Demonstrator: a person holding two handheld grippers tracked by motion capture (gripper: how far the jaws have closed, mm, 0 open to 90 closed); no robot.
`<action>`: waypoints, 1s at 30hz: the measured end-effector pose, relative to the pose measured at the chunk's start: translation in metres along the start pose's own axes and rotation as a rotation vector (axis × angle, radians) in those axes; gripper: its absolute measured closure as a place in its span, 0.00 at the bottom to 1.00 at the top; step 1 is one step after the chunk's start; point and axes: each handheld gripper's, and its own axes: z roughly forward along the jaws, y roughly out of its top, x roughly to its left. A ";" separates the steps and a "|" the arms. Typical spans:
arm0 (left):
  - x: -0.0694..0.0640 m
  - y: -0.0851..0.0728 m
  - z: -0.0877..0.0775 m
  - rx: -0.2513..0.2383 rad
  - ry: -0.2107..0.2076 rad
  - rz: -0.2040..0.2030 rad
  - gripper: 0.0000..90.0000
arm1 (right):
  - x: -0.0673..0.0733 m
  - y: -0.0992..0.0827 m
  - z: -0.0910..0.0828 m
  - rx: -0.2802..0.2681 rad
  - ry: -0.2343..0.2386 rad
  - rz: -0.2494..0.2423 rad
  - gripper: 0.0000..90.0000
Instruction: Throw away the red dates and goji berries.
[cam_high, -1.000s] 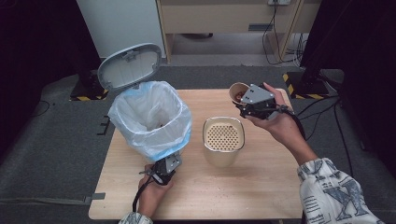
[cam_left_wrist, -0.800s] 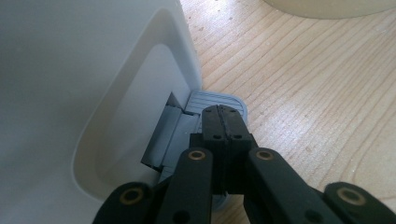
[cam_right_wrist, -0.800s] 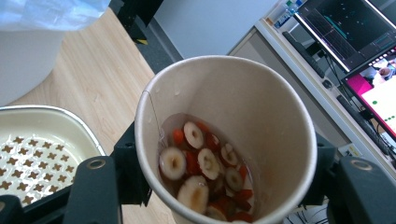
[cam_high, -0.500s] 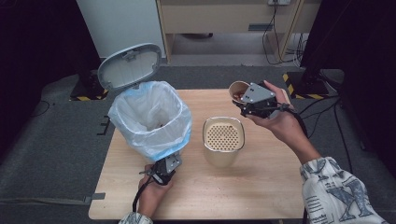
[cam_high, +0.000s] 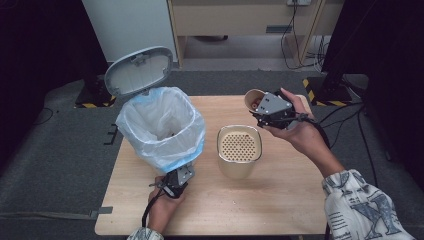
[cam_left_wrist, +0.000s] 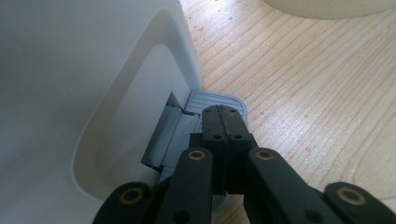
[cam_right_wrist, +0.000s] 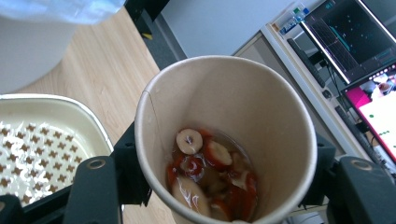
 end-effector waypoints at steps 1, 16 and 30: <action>0.000 0.000 0.000 0.000 0.000 -0.001 0.99 | 0.000 0.000 0.000 0.003 -0.005 -0.009 0.41; 0.000 0.000 0.000 0.001 0.000 0.001 0.99 | 0.011 0.006 0.004 0.050 -0.056 -0.203 0.41; 0.000 0.000 0.000 0.001 0.000 0.000 0.99 | 0.012 0.009 0.006 0.063 -0.055 -0.245 0.41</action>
